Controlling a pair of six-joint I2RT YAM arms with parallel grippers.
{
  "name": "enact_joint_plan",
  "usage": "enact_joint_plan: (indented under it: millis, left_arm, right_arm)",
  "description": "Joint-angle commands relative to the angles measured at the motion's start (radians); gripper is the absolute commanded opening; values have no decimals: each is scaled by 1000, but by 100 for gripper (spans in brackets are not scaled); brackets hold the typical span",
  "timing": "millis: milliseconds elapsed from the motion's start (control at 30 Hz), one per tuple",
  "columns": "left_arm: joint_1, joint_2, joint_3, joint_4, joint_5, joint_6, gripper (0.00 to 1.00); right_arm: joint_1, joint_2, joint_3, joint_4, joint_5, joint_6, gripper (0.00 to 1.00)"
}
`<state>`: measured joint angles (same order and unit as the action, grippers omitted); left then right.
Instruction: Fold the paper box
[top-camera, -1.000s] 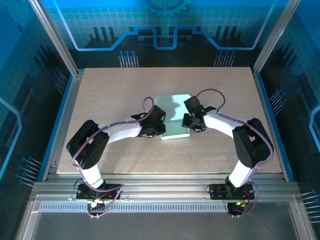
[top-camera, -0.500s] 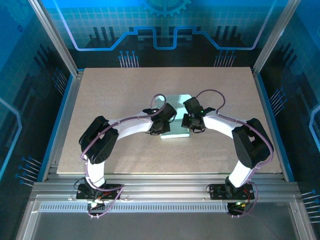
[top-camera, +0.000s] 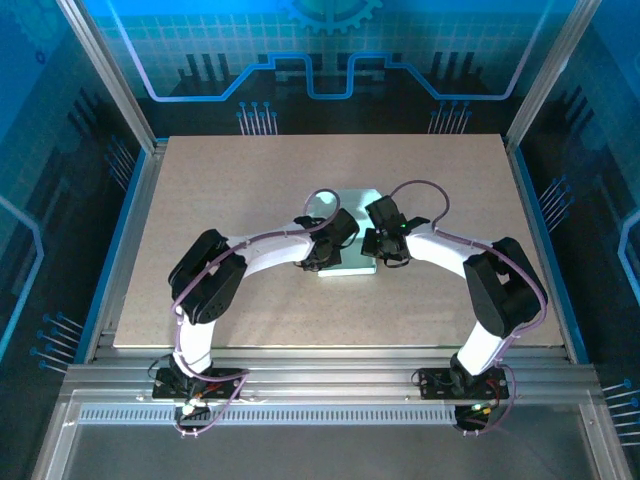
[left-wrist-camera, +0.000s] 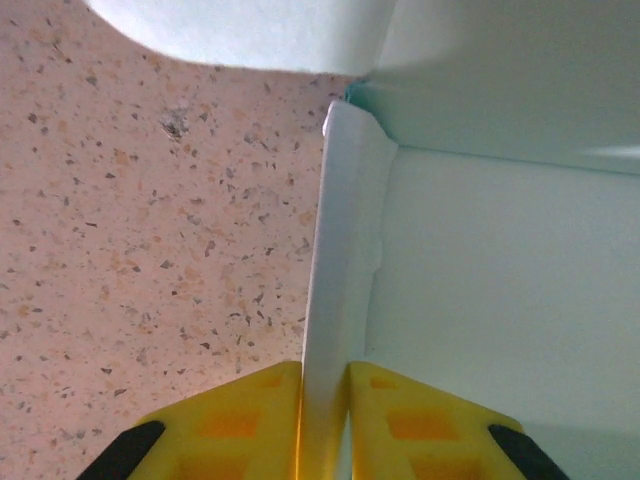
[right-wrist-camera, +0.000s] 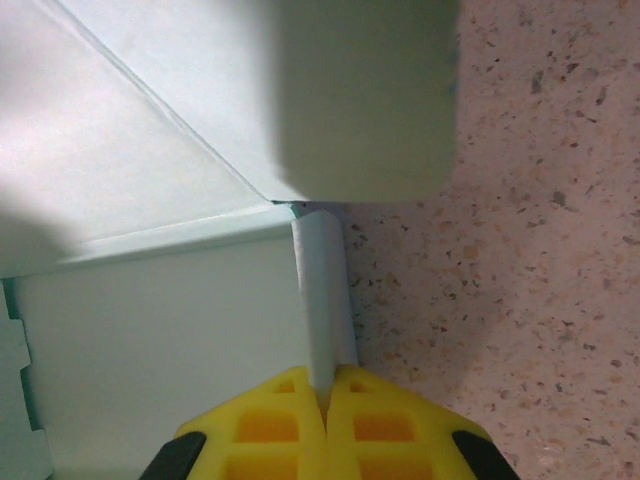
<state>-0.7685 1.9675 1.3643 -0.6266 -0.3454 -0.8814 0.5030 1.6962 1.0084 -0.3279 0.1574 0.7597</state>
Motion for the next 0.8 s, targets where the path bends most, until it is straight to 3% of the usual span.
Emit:
enact_joint_plan:
  millis: [0, 167, 767]
  left_arm:
    - [-8, 59, -44, 12, 103, -24, 17]
    - [-4, 54, -46, -3, 90, -18, 4]
    - [-6, 121, 64, -284, -179, 15, 0]
  right_arm:
    - [32, -21, -6, 50, -94, 38, 0]
    - [32, -22, -7, 48, -91, 37, 0]
    - [75, -69, 33, -22, 18, 9, 0]
